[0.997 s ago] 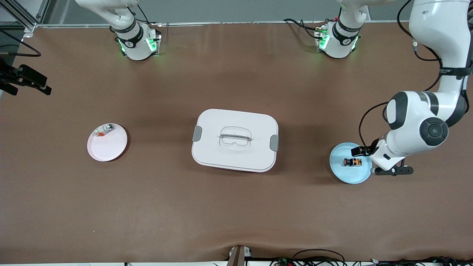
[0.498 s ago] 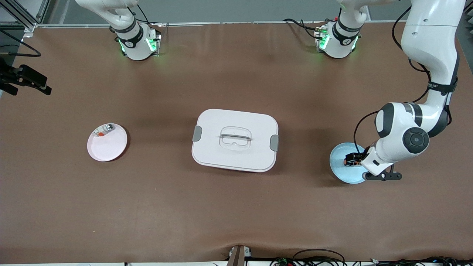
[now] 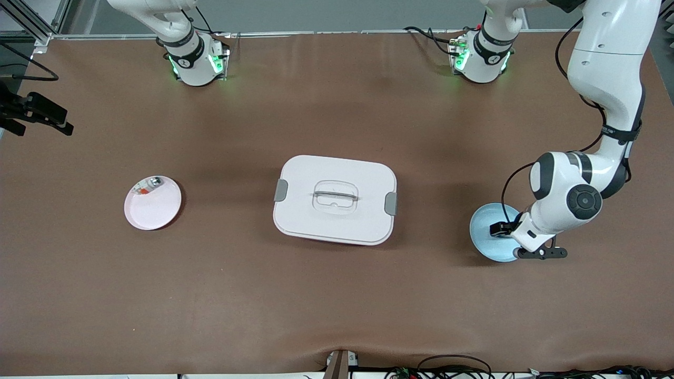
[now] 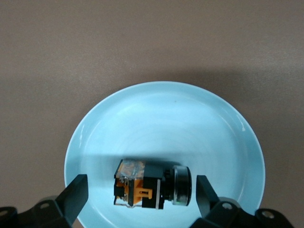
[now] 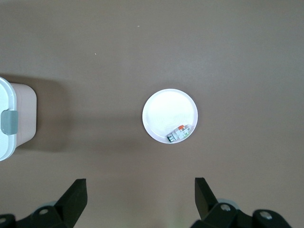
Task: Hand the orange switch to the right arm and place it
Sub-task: 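Close the left gripper on the orange switch, then lift the switch with the left gripper while the right gripper approaches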
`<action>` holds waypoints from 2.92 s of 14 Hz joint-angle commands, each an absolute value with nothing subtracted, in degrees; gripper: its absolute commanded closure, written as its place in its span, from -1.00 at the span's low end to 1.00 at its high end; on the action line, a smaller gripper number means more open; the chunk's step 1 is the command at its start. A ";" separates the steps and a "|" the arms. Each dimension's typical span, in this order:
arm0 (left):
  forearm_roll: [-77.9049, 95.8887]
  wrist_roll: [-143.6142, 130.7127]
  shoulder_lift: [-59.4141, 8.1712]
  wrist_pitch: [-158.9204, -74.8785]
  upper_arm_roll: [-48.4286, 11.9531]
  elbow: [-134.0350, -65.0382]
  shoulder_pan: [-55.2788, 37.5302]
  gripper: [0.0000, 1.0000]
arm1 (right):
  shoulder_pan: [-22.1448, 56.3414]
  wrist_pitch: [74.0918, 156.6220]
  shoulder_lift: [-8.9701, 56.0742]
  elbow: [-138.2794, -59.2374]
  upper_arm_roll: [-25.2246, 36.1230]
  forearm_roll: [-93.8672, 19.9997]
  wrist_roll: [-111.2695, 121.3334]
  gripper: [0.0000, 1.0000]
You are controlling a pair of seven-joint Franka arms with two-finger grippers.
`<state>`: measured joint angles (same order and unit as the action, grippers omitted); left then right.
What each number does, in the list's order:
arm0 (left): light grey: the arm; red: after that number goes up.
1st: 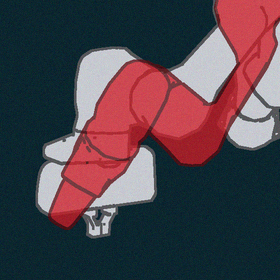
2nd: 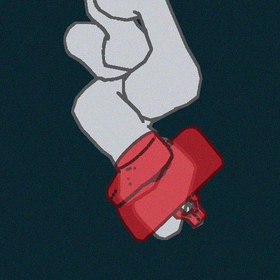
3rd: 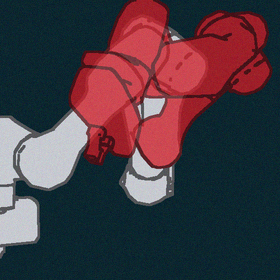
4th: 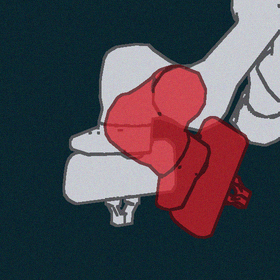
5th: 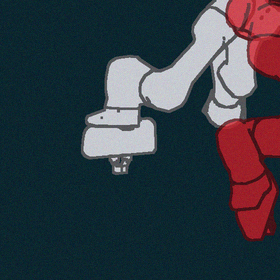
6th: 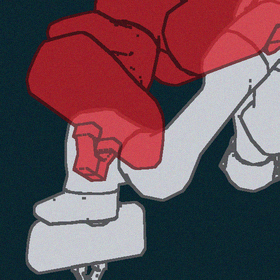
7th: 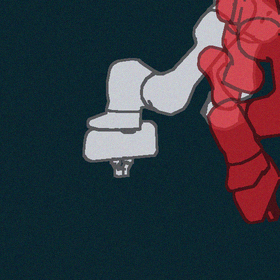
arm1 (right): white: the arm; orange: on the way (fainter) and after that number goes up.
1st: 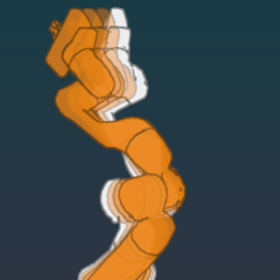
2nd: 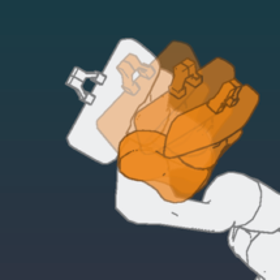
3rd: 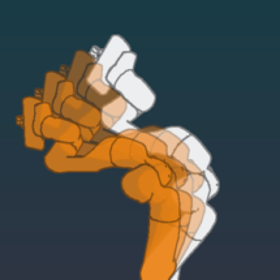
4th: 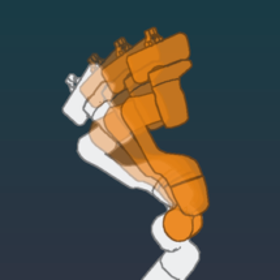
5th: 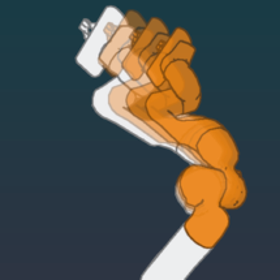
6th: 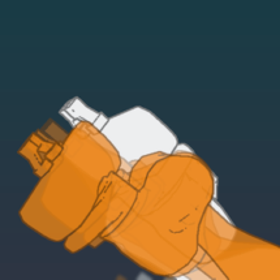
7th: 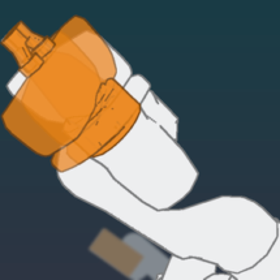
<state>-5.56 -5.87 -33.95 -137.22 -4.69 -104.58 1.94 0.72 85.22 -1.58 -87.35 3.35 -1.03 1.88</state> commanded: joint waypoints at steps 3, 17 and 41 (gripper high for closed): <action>-6.59 -5.36 -34.80 -141.41 -4.92 -106.43 2.29 -1.00 | 1.14 84.55 -1.41 -86.57 3.43 -0.35 1.85 -1.00; -6.59 -5.27 -34.46 -141.50 -5.10 -108.02 2.11 0.41 | 1.41 84.55 -1.41 -86.66 3.43 -0.35 1.85 -1.00; 11.15 -36.27 -16.26 -102.66 -25.03 -92.47 1.76 1.00 | 9.65 80.78 -1.58 -85.35 3.34 -0.18 1.76 -1.00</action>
